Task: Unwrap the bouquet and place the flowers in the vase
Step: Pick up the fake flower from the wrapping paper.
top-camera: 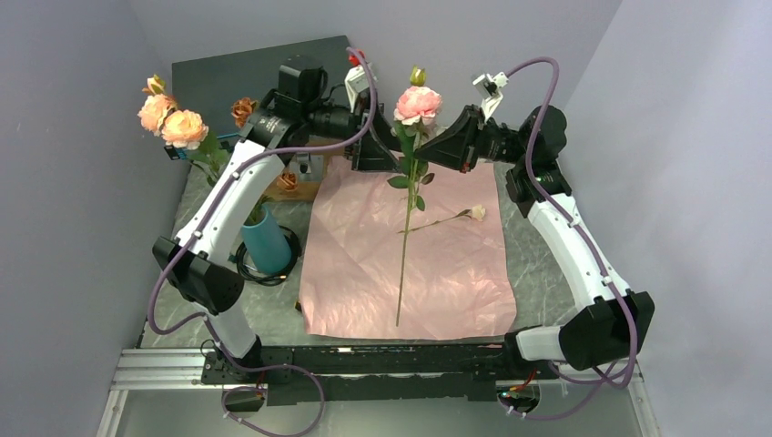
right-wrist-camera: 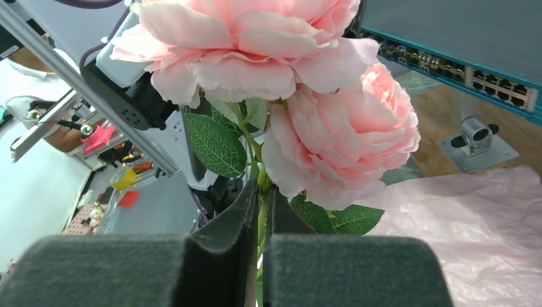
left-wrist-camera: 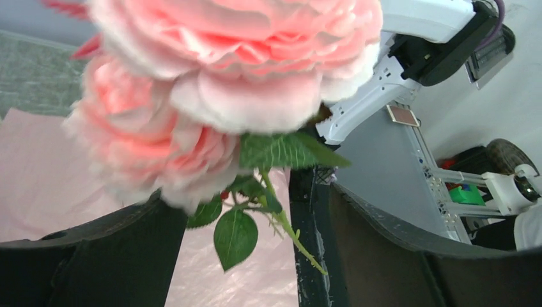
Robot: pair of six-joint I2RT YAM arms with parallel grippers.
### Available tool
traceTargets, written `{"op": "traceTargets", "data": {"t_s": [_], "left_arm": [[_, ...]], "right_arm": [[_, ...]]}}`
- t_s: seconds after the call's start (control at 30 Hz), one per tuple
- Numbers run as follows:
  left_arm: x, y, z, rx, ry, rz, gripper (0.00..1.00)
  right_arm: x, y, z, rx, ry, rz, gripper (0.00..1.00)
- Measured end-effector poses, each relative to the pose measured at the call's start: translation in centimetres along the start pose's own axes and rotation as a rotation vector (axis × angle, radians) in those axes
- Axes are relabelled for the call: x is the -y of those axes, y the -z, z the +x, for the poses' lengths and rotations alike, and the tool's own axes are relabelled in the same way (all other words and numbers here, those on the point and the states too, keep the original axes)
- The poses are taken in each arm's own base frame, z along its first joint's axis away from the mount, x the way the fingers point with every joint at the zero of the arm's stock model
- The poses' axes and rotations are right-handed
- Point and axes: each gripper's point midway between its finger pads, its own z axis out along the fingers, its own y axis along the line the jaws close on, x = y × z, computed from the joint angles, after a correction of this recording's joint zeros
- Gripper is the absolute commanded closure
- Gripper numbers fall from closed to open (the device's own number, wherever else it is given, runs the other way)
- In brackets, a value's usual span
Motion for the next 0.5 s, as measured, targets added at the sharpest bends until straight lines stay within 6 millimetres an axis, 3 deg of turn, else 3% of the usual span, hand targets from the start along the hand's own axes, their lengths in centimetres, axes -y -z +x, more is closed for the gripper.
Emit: {"op": "traceTargets", "data": {"t_s": [0.33, 0.43, 0.5], "left_arm": [[1.3, -3.0, 1.2, -0.014, 0.017, 0.073, 0.46], [1.1, -3.1, 1.1, -0.008, 0.026, 0.069, 0.61], [0.9, -3.1, 1.0, -0.001, 0.029, 0.064, 0.78]], "right_arm": [[-0.6, -0.9, -0.3, 0.014, 0.009, -0.005, 1.0], [-0.7, -1.0, -0.5, 0.021, 0.013, 0.0, 1.0], [-0.7, -1.2, -0.5, 0.025, 0.019, 0.002, 1.0]]}}
